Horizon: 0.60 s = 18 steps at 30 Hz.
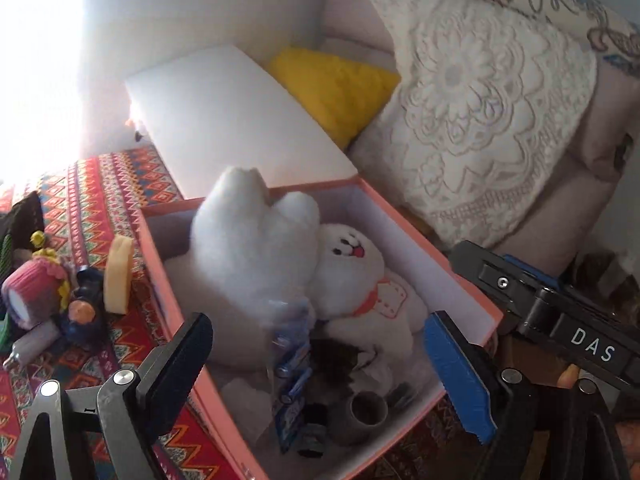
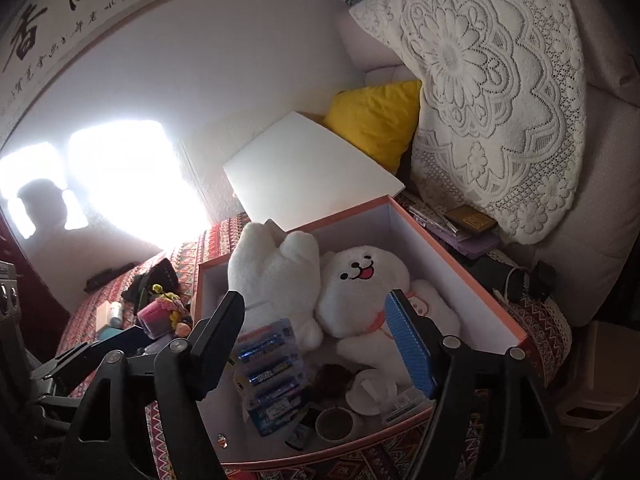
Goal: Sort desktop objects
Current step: 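Carry the battery card and brown cord into the orange box and open both tools, then withdraw both tools from the box back over the bed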
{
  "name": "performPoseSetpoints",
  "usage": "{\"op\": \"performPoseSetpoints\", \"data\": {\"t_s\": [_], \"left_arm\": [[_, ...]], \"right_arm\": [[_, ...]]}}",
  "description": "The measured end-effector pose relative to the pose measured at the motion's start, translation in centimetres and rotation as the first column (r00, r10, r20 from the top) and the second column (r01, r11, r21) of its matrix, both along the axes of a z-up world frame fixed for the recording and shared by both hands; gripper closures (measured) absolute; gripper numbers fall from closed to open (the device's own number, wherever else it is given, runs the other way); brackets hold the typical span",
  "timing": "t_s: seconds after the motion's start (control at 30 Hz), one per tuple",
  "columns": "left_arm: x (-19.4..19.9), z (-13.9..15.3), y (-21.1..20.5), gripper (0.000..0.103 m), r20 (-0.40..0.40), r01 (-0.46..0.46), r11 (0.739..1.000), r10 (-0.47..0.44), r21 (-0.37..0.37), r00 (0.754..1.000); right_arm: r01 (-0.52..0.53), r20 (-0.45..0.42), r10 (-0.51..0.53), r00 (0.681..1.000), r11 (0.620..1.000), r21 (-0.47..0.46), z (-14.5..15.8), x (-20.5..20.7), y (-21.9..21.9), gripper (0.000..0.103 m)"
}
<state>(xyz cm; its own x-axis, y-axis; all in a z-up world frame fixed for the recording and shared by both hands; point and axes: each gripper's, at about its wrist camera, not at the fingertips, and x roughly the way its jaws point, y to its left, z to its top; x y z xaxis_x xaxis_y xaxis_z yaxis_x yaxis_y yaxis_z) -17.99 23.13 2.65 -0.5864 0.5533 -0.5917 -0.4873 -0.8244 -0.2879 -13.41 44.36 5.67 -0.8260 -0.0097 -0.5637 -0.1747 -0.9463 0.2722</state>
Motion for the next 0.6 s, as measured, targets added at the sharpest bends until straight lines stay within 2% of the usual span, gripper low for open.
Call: {"op": "performPoseSetpoints", "data": {"t_s": [0.17,0.33,0.5,0.6], "left_arm": [[1.6,0.7,-3.6,0.013,-0.036,-0.056,0.998,0.056,0.002,0.998],[4.3,2.5,-8.5,0.013,-0.108,-0.128,0.991,0.124,-0.035,0.986],[7.8,4.3,-15.3,0.01,-0.195,-0.239,0.97,0.224,-0.053,0.955],[9.1,4.2,-19.9,0.009,-0.194,-0.301,0.954,0.294,-0.005,0.936]], "right_arm": [[-0.029,-0.029,0.03,0.999,1.0,0.012,1.2,1.1,-2.0,0.027],[-0.115,-0.05,0.118,0.992,0.992,0.044,1.9,1.9,-6.8,0.027],[-0.214,-0.073,0.214,0.974,0.977,0.014,2.1,2.2,-12.6,0.026],[-0.256,-0.06,0.255,0.965,0.967,-0.006,1.4,2.0,-15.8,0.026]]}}
